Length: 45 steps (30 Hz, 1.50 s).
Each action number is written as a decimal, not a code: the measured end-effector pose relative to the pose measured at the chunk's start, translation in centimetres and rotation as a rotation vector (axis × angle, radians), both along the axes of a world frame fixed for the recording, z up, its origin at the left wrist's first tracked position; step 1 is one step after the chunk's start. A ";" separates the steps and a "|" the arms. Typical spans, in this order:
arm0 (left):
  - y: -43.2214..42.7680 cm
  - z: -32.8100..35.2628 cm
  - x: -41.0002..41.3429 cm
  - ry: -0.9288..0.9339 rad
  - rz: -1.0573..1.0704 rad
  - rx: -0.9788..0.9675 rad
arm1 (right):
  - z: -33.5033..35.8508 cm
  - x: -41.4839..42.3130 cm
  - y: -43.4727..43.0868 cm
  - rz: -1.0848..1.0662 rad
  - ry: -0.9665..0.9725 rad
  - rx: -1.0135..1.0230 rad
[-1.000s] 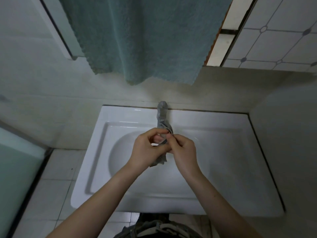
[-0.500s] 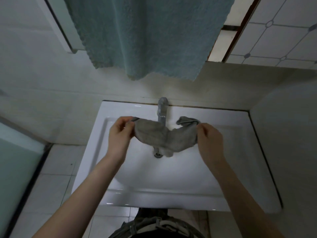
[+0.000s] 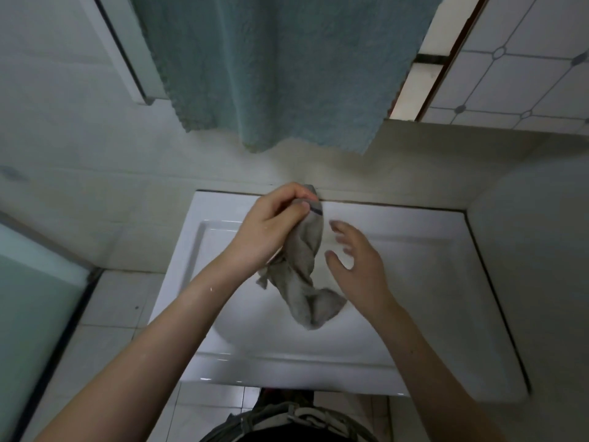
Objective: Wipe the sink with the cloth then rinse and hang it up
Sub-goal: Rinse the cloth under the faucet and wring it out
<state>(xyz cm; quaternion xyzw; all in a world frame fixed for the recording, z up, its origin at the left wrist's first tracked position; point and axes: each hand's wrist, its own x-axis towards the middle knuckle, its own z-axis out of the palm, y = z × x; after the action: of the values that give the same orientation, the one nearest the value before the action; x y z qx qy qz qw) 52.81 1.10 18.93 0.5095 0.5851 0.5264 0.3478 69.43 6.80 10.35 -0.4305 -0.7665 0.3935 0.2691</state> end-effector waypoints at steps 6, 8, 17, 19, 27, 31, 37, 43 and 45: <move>-0.7 1.7 0.0 0.079 -0.137 -0.028 | 4.0 -2.3 1.0 0.315 0.419 -0.259; -1.0 2.0 -0.8 0.083 -0.108 -0.013 | 3.5 -2.4 1.2 0.346 0.307 -0.234; -2.0 2.0 -4.9 -0.001 0.070 0.073 | -0.2 -0.8 1.9 0.325 -0.130 -0.143; -1.9 1.7 -6.3 -0.067 0.129 0.077 | -1.4 0.1 1.6 0.246 -0.155 -0.110; -2.8 -2.0 -10.4 -0.084 0.405 0.109 | 2.0 3.3 1.6 -0.047 0.100 -0.169; -3.1 -7.3 -10.4 -0.249 0.400 -0.247 | 0.6 3.8 1.2 -0.097 0.138 -0.279; -5.0 -12.2 -7.7 -0.471 0.477 -0.472 | -0.4 3.5 0.2 -0.020 0.340 -0.589; -7.4 -13.0 -5.4 -0.431 0.464 -0.462 | 1.8 1.2 -0.4 -0.057 0.466 -0.632; -8.4 -12.7 -5.1 -0.430 0.500 -0.400 | 2.7 0.7 -0.4 0.012 0.450 -0.551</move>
<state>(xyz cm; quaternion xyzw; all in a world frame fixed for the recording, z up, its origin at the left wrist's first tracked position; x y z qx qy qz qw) 47.75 -7.27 6.27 0.1512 0.6960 0.5653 0.4162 70.12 6.40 13.08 -0.3849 -0.5558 0.6718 0.3026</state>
